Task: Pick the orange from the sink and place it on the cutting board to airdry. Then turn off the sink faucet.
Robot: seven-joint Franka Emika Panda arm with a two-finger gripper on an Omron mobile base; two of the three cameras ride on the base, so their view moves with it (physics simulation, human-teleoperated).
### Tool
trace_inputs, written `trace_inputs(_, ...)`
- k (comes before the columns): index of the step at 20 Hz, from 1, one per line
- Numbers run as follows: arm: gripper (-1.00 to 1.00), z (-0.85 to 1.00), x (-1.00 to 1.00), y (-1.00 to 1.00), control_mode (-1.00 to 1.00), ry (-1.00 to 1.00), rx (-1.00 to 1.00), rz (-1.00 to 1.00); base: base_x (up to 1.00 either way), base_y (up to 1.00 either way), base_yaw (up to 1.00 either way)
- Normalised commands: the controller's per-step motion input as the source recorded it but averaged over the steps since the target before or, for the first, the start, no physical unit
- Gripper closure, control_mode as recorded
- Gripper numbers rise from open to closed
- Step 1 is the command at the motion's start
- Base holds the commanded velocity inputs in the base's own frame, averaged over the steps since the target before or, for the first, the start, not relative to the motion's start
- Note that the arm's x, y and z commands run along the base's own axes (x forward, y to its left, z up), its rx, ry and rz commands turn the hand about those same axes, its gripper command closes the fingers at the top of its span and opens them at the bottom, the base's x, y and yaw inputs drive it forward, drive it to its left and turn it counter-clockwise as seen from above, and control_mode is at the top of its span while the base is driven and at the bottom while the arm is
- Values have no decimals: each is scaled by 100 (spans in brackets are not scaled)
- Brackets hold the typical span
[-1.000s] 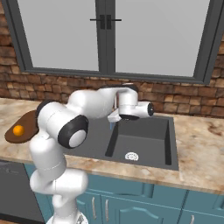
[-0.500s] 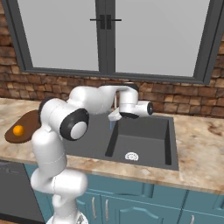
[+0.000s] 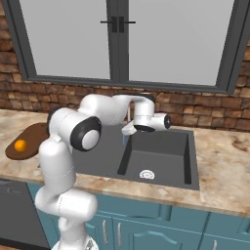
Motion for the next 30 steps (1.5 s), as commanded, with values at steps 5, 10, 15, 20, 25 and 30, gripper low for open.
trace_inputs(5,-100,-16,21,0,-100,0,0,0,0,0,0)
trace_inputs(10,-100,-12,21,0,-100,0,1,0,0,0,0)
trace_inputs(15,-100,-13,27,0,-100,2,2,0,0,0,0)
trace_inputs(20,-100,-9,32,0,-100,4,2,0,0,0,0)
trace_inputs(25,-100,-7,27,-6,-100,3,1,0,0,0,0)
trace_inputs(30,-100,-8,24,-11,-100,3,2,0,0,0,0)
